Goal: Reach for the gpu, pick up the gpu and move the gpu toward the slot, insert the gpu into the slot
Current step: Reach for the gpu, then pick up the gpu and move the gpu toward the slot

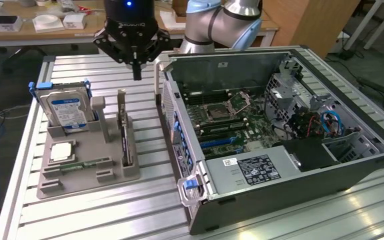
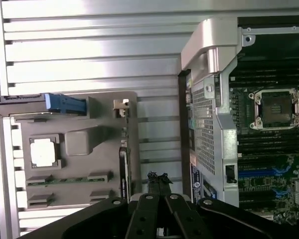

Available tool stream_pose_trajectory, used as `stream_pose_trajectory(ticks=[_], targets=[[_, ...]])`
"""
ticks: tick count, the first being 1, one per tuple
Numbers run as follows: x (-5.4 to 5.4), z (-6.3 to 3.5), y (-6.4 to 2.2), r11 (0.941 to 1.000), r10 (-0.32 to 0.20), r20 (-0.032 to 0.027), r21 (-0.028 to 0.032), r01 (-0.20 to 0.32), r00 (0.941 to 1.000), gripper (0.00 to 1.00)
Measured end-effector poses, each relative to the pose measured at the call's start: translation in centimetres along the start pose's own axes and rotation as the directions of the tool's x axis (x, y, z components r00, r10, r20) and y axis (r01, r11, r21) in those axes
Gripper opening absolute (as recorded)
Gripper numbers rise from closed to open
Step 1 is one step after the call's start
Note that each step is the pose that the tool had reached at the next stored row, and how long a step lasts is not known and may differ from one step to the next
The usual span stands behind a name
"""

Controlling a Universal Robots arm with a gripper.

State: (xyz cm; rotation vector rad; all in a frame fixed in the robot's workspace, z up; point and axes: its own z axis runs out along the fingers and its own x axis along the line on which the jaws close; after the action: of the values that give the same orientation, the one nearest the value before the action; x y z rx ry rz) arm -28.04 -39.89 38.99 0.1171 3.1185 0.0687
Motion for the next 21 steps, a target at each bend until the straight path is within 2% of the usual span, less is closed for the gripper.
stream_pose_trajectory(ticks=[17, 21], targets=[[5.5, 0.05, -0.42, 1.0000, 0.000, -0.0060, 0.0005, 0.000, 1.0000, 0.10], [5.9, 0.05, -0.45, 1.0000, 0.000, -0.0064, 0.0005, 0.000, 1.0000, 0.10]])
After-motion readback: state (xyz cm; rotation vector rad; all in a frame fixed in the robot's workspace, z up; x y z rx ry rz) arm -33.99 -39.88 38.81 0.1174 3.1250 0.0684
